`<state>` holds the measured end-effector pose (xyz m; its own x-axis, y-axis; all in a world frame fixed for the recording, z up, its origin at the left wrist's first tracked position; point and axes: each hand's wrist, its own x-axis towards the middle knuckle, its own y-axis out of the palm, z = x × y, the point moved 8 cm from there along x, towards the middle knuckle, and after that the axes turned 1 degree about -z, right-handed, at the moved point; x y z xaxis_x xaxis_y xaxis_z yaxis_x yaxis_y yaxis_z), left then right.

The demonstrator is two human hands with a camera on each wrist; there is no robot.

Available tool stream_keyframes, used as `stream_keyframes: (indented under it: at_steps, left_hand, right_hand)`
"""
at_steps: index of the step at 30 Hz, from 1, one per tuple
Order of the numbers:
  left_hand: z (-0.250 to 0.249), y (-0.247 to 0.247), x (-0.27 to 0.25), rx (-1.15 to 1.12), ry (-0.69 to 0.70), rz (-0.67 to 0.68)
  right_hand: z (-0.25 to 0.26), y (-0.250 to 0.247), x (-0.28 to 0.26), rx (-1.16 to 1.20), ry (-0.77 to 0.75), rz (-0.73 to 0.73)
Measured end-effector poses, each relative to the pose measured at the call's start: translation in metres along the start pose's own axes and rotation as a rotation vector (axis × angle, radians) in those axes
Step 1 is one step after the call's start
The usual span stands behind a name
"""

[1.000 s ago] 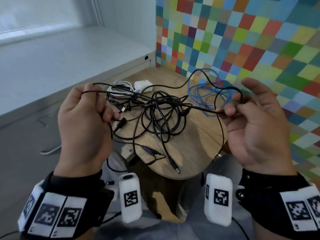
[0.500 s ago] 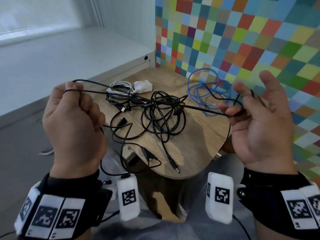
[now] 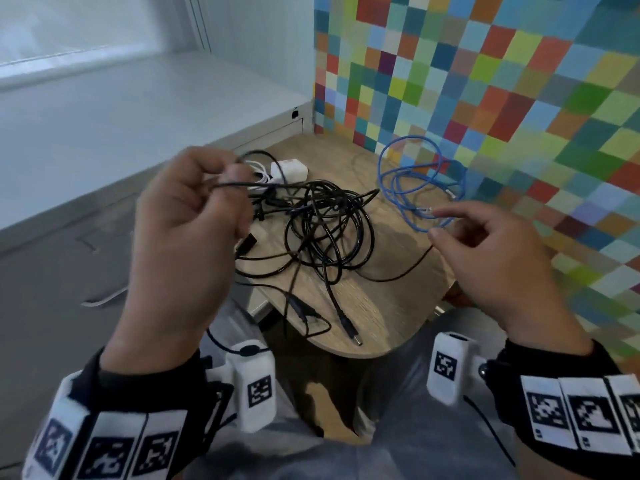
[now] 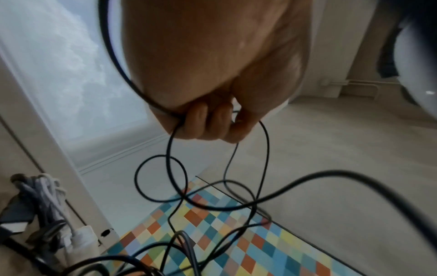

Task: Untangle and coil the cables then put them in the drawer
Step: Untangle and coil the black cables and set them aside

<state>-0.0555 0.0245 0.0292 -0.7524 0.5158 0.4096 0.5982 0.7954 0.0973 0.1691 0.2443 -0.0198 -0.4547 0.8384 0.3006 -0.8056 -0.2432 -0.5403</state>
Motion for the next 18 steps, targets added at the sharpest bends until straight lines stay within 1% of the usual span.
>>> stream_keyframes:
  at_steps: [2, 3, 4, 6, 8, 9, 11, 13, 14, 16, 18]
  left_hand:
    - [-0.004, 0.021, -0.008, 0.125, 0.027, 0.164]
    - [-0.005, 0.031, -0.013, 0.167, 0.029, 0.237]
    - [-0.006, 0.04, -0.018, 0.191, 0.028, 0.298]
    - [-0.01, 0.055, -0.027, 0.214, 0.027, 0.389]
    - [-0.015, 0.059, -0.031, 0.239, 0.05, 0.447]
    - [-0.02, 0.057, -0.03, 0.252, 0.083, 0.453]
    - [-0.029, 0.044, -0.025, 0.242, 0.134, 0.404]
    - [-0.036, 0.029, -0.02, 0.194, 0.135, 0.302]
    - [-0.036, 0.02, -0.017, 0.17, 0.13, 0.245]
    - [-0.038, 0.002, -0.01, 0.151, 0.138, 0.126]
    - [-0.038, -0.014, -0.003, 0.128, 0.142, 0.043]
  right_hand:
    - [0.017, -0.002, -0.002, -0.013, -0.074, -0.044]
    - [0.03, -0.003, -0.005, 0.033, -0.121, -0.05]
    - [0.045, -0.001, -0.01, 0.11, -0.171, -0.024]
    - [0.075, 0.012, -0.021, 0.248, -0.27, 0.122]
    - [0.098, 0.029, -0.033, 0.294, -0.368, 0.287]
    - [0.105, 0.034, -0.037, 0.298, -0.403, 0.332]
    - [0.11, 0.036, -0.039, 0.347, -0.391, 0.354]
    - [0.105, 0.029, -0.034, 0.428, -0.331, 0.312]
    - [0.101, 0.021, -0.029, 0.424, -0.317, 0.241]
    - [0.089, 0.001, -0.019, 0.362, -0.299, 0.049]
    - [0.077, -0.017, -0.011, 0.36, -0.274, -0.095]
